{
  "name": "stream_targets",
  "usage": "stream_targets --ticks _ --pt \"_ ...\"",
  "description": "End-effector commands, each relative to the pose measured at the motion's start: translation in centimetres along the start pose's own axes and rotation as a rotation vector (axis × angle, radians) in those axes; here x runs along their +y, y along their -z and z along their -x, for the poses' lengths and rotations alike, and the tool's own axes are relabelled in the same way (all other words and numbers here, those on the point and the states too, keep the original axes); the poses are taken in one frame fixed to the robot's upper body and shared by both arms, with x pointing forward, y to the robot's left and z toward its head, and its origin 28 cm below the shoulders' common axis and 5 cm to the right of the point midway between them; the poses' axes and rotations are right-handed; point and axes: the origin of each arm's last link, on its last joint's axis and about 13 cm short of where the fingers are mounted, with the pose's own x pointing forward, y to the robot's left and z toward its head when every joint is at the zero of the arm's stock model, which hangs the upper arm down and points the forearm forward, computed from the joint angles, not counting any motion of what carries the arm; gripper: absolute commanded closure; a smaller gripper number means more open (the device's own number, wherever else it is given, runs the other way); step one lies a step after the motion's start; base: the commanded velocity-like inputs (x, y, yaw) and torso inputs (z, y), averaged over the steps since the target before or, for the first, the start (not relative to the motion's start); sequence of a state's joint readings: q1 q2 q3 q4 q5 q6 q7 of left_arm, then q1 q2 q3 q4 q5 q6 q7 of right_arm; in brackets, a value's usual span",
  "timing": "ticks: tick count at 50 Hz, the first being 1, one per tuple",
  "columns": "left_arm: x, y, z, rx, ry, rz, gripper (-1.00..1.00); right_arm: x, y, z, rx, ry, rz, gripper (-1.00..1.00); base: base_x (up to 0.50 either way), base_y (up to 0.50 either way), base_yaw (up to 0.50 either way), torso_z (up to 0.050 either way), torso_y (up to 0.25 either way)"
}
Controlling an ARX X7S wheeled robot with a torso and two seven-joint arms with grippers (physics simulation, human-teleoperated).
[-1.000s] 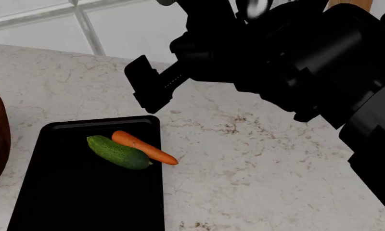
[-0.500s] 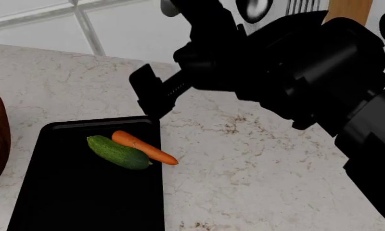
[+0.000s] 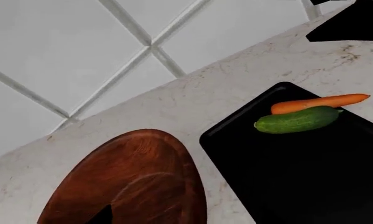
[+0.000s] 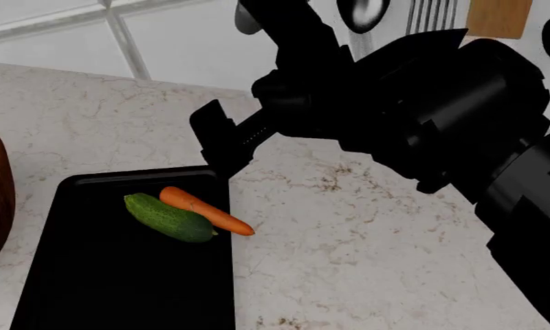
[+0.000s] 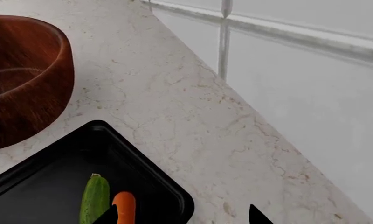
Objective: Place the two vegetables and bowl onto the tray for setting up a vegetable dip station.
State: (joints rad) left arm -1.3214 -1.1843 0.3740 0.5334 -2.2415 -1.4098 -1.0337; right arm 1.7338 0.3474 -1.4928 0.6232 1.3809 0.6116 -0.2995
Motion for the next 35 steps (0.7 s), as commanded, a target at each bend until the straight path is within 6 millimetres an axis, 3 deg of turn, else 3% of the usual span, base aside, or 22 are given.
stream_targets --ticks 1,35 --pt "-0.7 1.0 -1.3 0.003 0.018 -0.072 -1.00 -0.2 -0.3 -0.1 -0.024 -0.010 -0.006 -1.00 0.00 0.00 0.00 0.000 0.000" --pt "-1.7 3.4 -5.1 0.042 0.044 -0.043 -1.00 -0.2 0.7 -0.8 -0.016 -0.020 -0.027 -1.00 0.00 0.00 0.00 0.000 0.000"
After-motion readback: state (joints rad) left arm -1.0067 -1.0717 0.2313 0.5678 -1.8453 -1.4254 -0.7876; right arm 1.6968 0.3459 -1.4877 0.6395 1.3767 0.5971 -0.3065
